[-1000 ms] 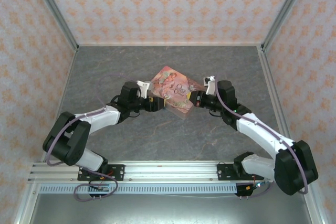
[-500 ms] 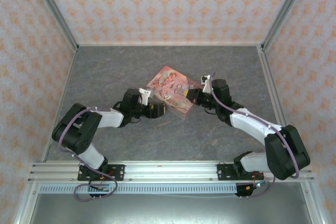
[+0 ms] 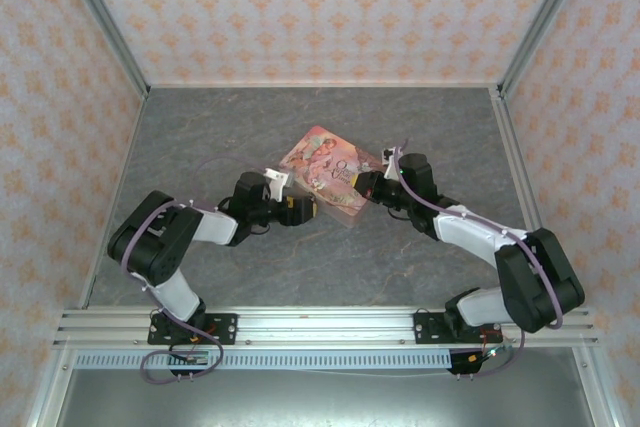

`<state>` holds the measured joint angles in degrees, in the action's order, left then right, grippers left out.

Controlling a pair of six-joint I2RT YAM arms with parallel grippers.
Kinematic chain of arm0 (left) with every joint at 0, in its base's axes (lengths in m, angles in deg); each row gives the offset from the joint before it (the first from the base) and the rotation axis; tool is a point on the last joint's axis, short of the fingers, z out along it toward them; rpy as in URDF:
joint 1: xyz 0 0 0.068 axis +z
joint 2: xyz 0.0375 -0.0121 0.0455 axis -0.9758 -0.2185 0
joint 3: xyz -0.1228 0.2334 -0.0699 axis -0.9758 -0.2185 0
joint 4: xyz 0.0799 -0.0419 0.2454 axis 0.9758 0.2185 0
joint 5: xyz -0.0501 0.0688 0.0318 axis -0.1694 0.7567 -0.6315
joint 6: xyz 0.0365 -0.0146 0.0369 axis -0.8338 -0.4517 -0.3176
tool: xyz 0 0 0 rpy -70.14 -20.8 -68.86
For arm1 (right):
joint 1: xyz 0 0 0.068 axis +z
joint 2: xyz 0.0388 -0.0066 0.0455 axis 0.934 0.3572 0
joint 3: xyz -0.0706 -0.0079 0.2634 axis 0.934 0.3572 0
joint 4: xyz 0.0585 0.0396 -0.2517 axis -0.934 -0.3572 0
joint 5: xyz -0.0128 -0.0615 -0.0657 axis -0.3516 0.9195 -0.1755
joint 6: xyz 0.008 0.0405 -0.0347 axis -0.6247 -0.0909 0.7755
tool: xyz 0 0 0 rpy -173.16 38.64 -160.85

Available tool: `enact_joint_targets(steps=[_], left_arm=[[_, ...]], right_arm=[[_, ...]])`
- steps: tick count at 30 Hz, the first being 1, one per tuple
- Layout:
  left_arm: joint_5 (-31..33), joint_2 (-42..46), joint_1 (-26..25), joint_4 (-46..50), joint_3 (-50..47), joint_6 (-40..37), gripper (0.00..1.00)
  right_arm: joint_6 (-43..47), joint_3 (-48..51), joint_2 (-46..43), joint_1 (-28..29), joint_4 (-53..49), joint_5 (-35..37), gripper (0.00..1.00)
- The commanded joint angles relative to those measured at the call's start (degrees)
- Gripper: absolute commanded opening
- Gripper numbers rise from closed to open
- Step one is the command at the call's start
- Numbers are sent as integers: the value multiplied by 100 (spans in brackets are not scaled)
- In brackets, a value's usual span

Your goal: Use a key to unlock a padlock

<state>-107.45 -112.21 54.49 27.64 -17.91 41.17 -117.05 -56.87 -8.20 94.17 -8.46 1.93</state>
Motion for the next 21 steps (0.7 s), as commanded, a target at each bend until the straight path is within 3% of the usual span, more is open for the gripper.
enact_joint_targets(steps=[1,5,21], left_arm=[[-49,-182,-13,-734,-104,114,70],[-19,-335,-29,-1073,-141,158,68],[15,-526,-79,-854,137,-23,61]], right_arm=[[7,76,38,21,246,169,0],[55,100,42,23,221,215,0],[66,204,228,40,220,283,0]])
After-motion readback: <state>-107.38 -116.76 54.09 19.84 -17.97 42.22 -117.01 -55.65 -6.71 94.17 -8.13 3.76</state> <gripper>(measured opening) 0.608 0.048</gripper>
